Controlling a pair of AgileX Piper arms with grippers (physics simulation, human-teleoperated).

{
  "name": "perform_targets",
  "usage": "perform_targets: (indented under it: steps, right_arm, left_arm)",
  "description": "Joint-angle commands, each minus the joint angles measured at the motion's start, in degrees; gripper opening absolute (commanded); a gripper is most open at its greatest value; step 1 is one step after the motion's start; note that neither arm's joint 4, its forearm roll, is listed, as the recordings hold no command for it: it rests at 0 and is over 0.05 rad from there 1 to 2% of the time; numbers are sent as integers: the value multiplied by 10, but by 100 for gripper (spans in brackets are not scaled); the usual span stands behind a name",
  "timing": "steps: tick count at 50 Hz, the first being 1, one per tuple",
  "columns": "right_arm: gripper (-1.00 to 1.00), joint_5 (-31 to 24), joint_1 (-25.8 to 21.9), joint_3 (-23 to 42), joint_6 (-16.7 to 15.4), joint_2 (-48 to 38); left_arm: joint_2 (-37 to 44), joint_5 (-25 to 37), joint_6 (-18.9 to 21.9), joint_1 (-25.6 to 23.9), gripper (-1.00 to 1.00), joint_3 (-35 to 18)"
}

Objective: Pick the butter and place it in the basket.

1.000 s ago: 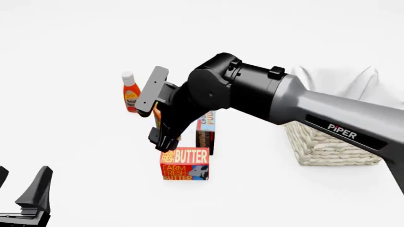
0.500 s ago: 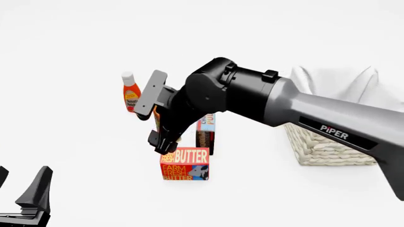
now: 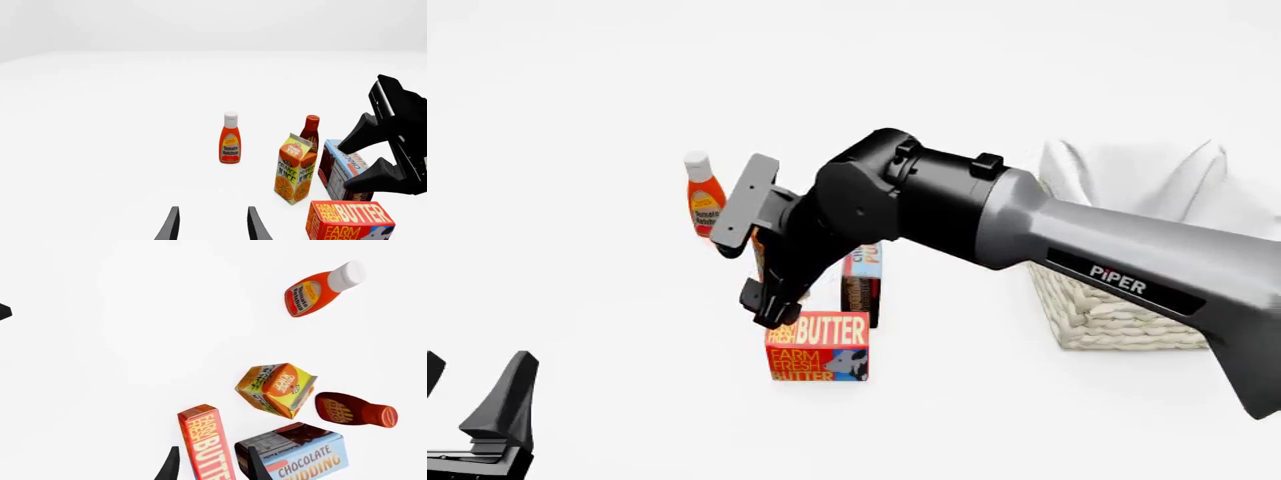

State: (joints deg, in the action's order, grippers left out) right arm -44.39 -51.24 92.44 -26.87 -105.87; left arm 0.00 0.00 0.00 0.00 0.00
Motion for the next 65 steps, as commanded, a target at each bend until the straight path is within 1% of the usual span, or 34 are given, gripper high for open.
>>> perform_targets:
  steps: [1,19,42,65]
  right_arm:
    - [100,3,-1,-1,2,-4]
    - [100,4,-2,0,6,-13]
    - [100,10,3,-1,-1,-21]
    - [100,17,-7,-11,7,-20]
  left_arm:
    - [0,0,0,0,100,0]
    - [0,0,0,0,100,0]
    - [0,0,0,0,100,0]
    - [0,0,0,0,100,0]
